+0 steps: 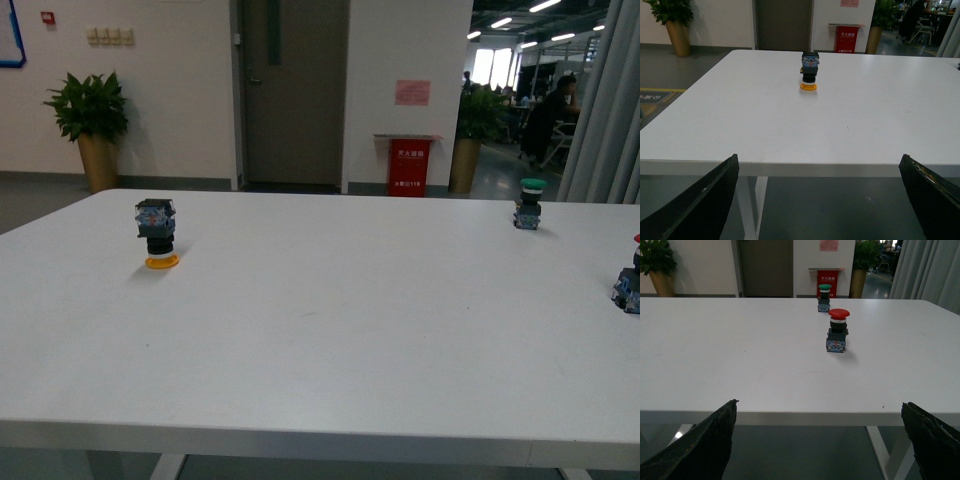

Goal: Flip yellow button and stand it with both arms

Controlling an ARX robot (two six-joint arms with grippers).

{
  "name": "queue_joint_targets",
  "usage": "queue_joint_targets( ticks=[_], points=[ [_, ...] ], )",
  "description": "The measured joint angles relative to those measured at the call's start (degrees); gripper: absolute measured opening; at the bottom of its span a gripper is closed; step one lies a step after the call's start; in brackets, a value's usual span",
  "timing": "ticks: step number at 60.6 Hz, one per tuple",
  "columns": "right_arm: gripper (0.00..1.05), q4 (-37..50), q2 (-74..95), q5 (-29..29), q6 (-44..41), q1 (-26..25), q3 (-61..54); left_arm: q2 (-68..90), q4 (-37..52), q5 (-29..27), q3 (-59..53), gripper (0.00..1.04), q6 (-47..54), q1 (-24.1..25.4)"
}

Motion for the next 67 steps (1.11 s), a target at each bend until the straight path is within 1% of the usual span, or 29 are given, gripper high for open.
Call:
queue_joint_targets(
  ticks=[53,55,56,58,61,64,67],
  points=[
    [0.98,0.00,0.00,0.00,-0.02,0.02,0.00,0.11,-0.13,-0.09,0.07,0.99,-0.04,0.00],
    [0.98,0.00,0.00,0.00,-0.02,0.00,0.00,1.84,-3.85,-1.36,1.31,0.99,-1.62,-0.15],
    [0.98,0.00,0.00,0.00,-0.02,0.00,0.00,3.65,-7.96,-2.03,2.84,0.99,-3.43,-0.17],
    [0.98,0.00,0.00,0.00,0.00,0.00,0.00,7.37,-13.35,-2.60,5.53,0.99,-5.25,-0.17],
    [0.98,0.00,0.00,-0.04,-0.02,0.00,0.00,13.00,-17.00,-3.93,8.63,0.99,-6.62,-0.35],
    [0.98,0.00,0.00,0.00,-0.02,0.02,0.00,18.10,-15.41,-5.40,10.71,0.99,-6.56,-0.33],
    [0.98,0.00,0.00,0.00,-0.02,0.00,0.00,24.41,-9.94,-4.81,13.42,0.99,-5.81,0.33]
  ],
)
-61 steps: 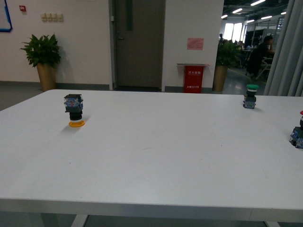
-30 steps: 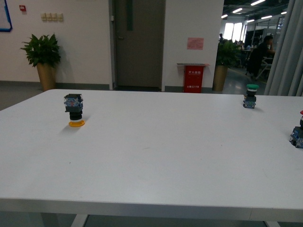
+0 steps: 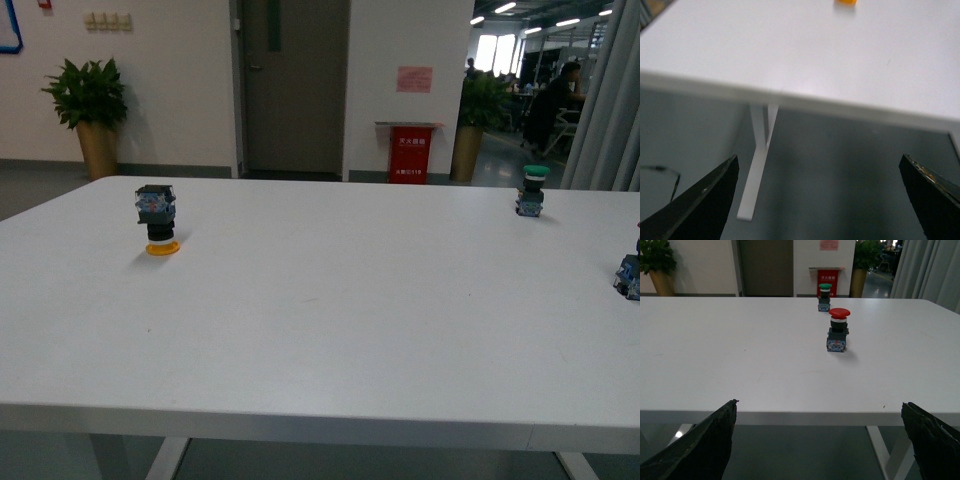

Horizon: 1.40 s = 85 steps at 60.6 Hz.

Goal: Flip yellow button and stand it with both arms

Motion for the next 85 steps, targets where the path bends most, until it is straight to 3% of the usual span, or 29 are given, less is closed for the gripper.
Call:
queue_joint_targets(
  ticks=[9,15,38,60,85],
  points=[
    [0.98,0.00,0.00,-0.02,0.00,0.00,0.00,21.92,18.45,0.02,13.03,0.99,4.81,0.37],
    [0.98,0.00,0.00,0.00,0.00,0.00,0.00,35.87,23.02,-1.73,22.64,0.99,6.93,-0.42],
    [0.98,0.00,0.00,0.00,0.00,0.00,0.00,77.79,9.99,-1.99,65.92,0.99,7.28,-6.45],
    [0.98,0.00,0.00,0.00,0.00,0.00,0.00,86.18,6.80,-4.28,75.21,0.99,5.84,-6.64],
    [0.98,0.00,0.00,0.00,0.00,0.00,0.00,89.57,6.56,-5.18,76.83,0.99,5.35,-4.92]
  ],
)
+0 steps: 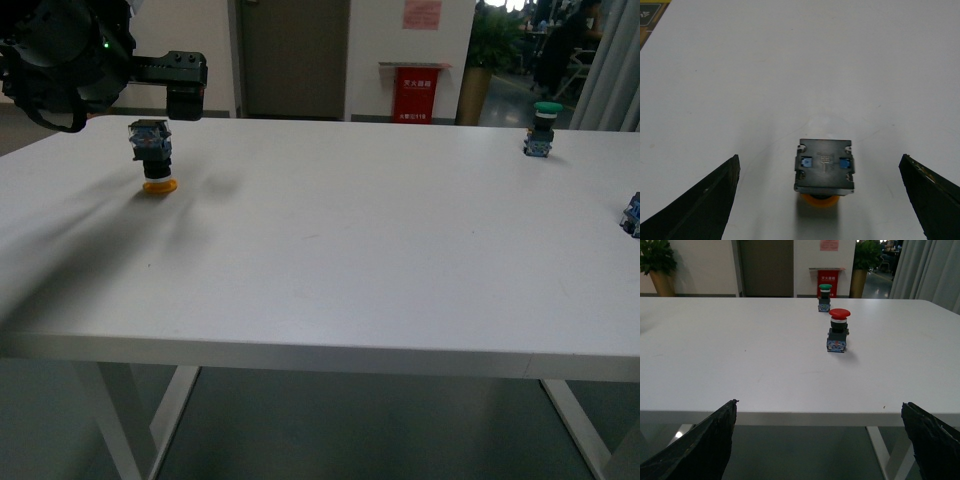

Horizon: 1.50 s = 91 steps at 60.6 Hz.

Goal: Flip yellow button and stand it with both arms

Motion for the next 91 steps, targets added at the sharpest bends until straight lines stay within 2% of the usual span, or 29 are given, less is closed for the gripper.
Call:
queue_joint_targets(
  ticks=[44,68,79,85,91],
  points=[
    [0.98,0.00,0.00,0.00,0.00,0.00,0.00,4.37,-1.01,2.21,2.97,0.98,-0.48,1.31],
    [0.98,0.00,0.00,0.00,0.02,0.00,0.00,4.52,-1.07,2.58,3.28,0.38,-0.52,1.33],
    [0.98,0.00,0.00,-0.02,0.00,0.00,0.00,4.61,0.31,3.48,3.30,0.36,-0.74,1.18],
    [0.98,0.00,0.00,0.00,0.02,0.00,0.00,4.33,2.38,6.80,3.26,0.36,-2.58,0.90],
    [0.98,0.00,0.00,0.00,0.00,0.00,0.00,2.95,5.01,13.60,3.23,0.36,-7.21,0.09]
  ],
)
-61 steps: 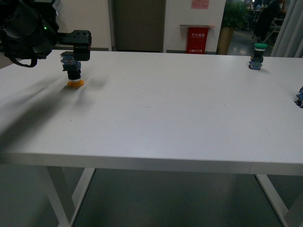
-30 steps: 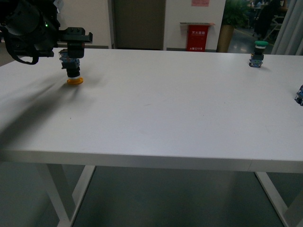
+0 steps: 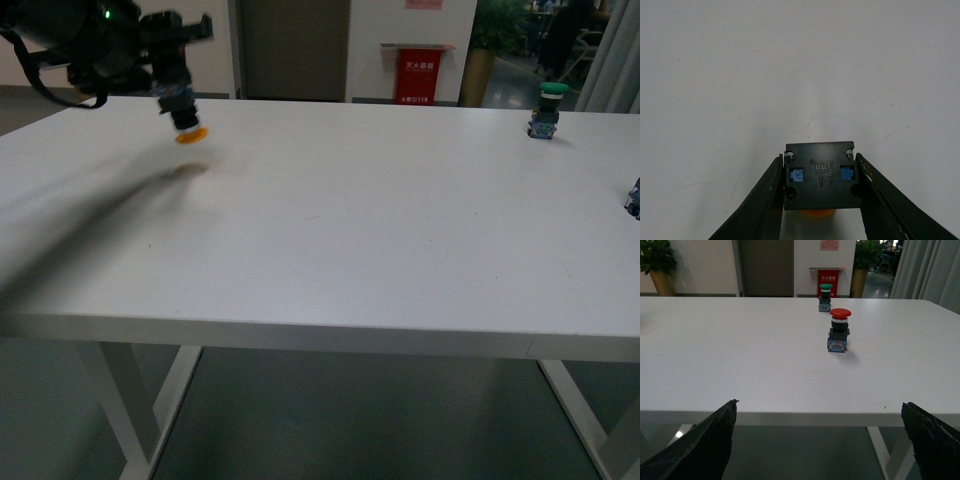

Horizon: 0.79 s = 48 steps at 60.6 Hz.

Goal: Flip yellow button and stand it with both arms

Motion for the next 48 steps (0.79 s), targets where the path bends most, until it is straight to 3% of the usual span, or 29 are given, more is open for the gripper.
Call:
queue_joint_targets(
  ticks=[10,23,34,48],
  points=[
    [0.98,0.00,0.00,0.00,0.00,0.00,0.00,-2.80,3.89,12.28,1.90,0.36,-11.89,-2.62],
    [0.98,0.00,0.00,0.00,0.02,0.00,0.00,-3.39,18.19,27.74,5.62,0.36,-36.02,-8.48],
    [0.98,0.00,0.00,0.00,0.00,0.00,0.00,2.62,34.88,31.63,5.60,0.36,-58.47,-13.35],
    [0.98,0.00,0.00,0.00,0.02,0.00,0.00,8.33,50.34,33.24,4.52,0.36,-77.57,-16.35]
  ],
)
